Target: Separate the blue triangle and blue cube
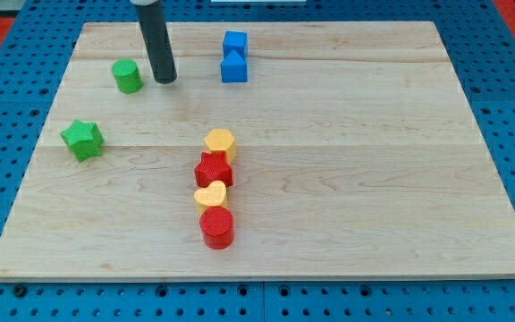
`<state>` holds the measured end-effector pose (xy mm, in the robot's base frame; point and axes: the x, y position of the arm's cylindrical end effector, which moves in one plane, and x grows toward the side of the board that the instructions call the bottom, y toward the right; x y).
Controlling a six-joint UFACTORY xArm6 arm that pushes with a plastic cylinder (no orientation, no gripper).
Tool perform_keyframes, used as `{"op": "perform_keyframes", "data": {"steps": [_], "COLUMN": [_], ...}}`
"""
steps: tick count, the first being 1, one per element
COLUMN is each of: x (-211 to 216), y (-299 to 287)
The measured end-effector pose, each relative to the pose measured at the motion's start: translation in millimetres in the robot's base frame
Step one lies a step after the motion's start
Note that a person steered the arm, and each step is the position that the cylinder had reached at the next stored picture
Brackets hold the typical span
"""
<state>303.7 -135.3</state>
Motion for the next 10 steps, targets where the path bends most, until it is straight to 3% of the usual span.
{"op": "perform_keyframes", "data": {"steps": [4,5,7,10], "x": [-8,-17,-75,-69], "y": [111,77,60,53]}}
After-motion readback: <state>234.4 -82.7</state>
